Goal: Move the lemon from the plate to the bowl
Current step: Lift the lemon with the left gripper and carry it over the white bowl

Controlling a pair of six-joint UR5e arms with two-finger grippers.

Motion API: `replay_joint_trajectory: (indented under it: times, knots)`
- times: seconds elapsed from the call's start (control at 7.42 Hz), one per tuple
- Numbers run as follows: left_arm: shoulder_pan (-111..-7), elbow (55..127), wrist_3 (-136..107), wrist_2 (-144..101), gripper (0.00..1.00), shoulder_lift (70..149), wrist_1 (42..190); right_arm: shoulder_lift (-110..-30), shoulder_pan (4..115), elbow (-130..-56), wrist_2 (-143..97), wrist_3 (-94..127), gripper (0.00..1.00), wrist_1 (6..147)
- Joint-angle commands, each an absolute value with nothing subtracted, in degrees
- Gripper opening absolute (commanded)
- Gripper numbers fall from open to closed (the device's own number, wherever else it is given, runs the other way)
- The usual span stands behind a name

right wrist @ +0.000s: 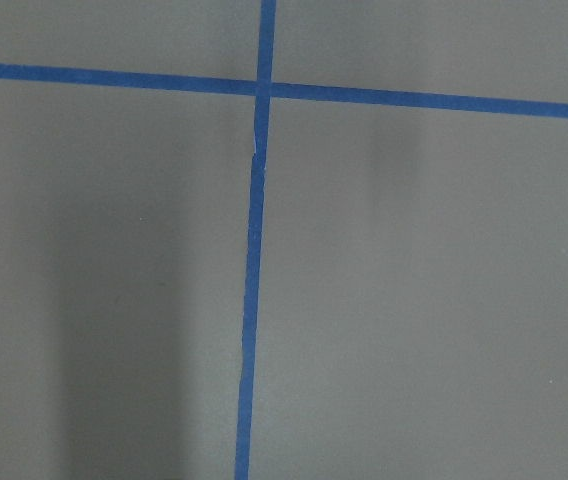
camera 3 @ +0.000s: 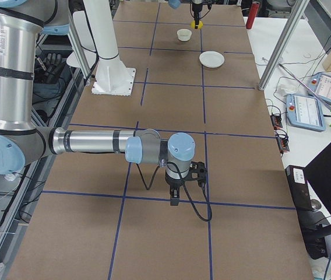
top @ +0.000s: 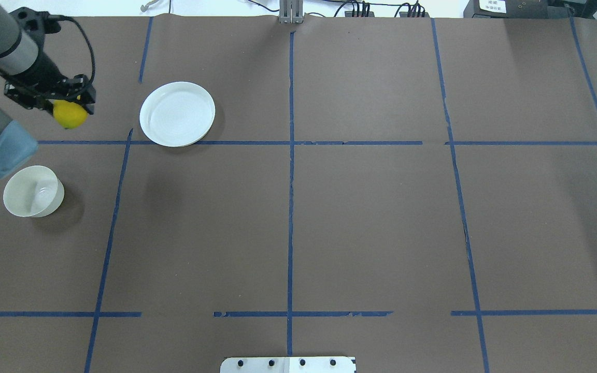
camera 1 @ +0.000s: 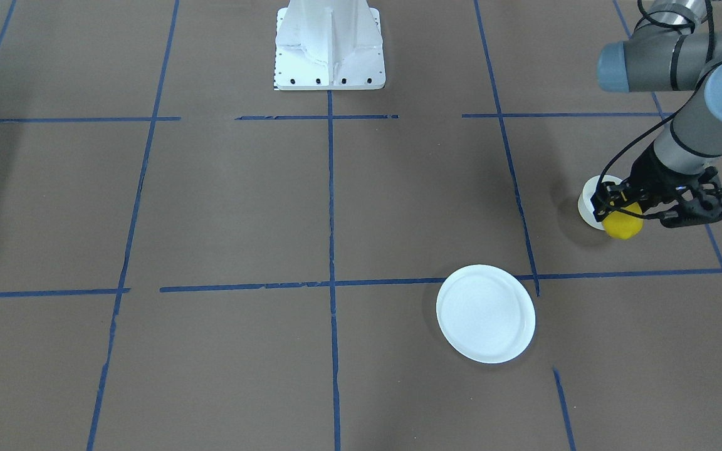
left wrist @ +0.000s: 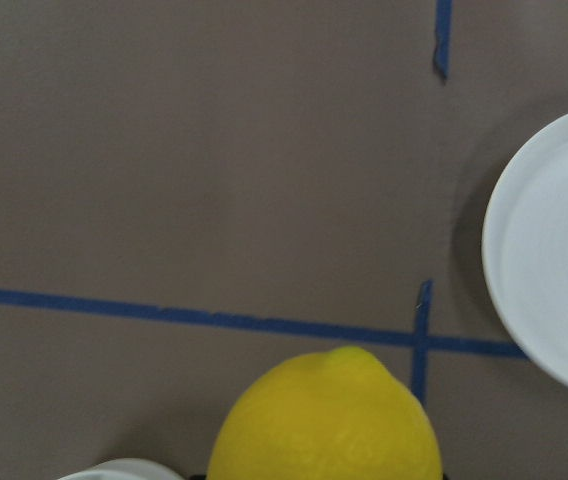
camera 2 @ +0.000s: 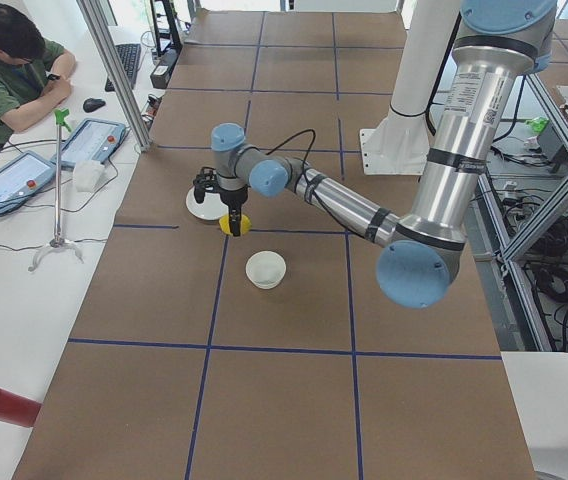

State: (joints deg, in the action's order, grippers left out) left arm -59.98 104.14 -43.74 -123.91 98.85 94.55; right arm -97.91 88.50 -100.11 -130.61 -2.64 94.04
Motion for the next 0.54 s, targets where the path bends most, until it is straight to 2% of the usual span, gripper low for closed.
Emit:
replay_joint_trajectory:
  times: [0.0, 0.4]
  knots:
    - [-59.6, 106.0, -45.2, -123.6, 0.17, 87.6, 106.5, -97.9, 88.5, -100.1, -130.6, -2.6, 1.00, 94.0]
    - [-55.6, 103.8, -53.0, -122.9, 0.16, 87.4, 111.2, -97.9, 88.5, -100.1, -130.6, -2.6, 1.00, 94.0]
